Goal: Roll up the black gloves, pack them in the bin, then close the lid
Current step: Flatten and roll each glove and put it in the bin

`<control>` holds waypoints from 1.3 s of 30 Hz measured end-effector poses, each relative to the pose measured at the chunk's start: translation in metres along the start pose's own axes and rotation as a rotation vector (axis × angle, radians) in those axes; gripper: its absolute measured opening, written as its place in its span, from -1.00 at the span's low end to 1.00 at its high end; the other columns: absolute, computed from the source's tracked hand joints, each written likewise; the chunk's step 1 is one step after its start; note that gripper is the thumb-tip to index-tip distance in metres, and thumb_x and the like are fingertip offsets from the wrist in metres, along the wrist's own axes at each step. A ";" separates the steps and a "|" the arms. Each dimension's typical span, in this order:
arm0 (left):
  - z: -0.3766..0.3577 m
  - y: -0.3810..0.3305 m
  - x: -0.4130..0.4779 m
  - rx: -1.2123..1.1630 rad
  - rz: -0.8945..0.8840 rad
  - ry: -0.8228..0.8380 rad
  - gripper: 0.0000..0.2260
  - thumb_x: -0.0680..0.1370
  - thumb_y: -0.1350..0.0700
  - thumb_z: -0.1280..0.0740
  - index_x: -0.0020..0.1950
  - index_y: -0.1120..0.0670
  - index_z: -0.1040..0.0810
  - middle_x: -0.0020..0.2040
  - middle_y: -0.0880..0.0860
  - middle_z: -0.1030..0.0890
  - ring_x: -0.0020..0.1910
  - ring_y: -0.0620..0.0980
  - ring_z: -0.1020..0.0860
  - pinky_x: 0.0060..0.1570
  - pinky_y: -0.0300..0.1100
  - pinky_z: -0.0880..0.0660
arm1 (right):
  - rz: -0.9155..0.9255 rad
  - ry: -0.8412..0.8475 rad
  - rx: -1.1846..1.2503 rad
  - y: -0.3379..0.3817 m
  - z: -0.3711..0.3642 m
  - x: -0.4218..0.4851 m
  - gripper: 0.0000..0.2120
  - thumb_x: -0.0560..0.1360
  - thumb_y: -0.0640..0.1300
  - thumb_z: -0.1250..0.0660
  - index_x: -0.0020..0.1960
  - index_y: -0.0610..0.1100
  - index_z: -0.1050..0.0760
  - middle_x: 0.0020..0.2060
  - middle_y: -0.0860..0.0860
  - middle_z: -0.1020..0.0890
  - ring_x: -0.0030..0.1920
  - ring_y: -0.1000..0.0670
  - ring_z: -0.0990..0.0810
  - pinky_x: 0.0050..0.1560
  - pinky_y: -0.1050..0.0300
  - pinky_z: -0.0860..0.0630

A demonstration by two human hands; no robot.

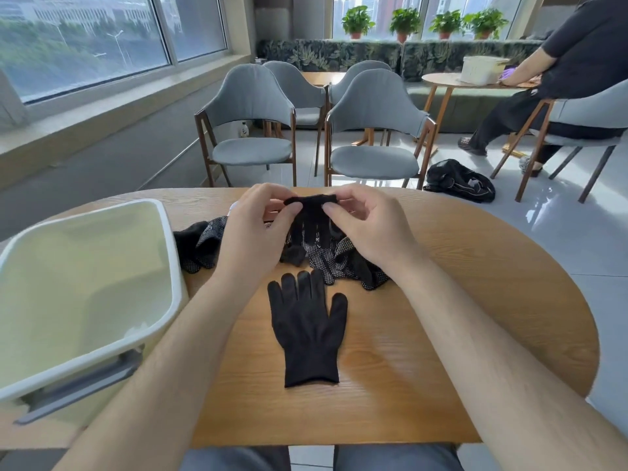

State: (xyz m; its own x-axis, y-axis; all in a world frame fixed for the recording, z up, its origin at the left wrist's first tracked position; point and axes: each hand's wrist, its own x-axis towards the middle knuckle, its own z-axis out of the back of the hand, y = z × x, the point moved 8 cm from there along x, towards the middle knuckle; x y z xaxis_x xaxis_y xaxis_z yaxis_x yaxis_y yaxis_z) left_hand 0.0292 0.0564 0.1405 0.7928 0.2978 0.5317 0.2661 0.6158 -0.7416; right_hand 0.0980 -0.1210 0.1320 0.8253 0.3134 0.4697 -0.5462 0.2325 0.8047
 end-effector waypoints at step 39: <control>-0.015 0.037 -0.123 0.028 -0.065 0.312 -0.83 0.53 -0.09 -0.35 0.02 -0.03 -0.59 -0.10 -0.23 -0.54 -0.10 -0.22 -0.47 -0.05 -0.40 -0.36 | 0.263 0.214 -0.285 -0.025 -0.037 -0.132 -0.79 0.53 -0.03 -0.50 0.09 -0.12 -0.63 -0.05 0.15 -0.60 0.03 0.05 -0.53 0.09 0.15 -0.49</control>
State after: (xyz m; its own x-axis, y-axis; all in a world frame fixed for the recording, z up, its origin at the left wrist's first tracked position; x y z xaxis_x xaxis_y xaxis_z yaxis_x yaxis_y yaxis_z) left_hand -0.0500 0.0315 0.0418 0.9057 0.0214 0.4235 0.3101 0.6477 -0.6959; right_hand -0.0030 -0.1338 0.0362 0.6213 0.5723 0.5352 -0.7760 0.3547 0.5216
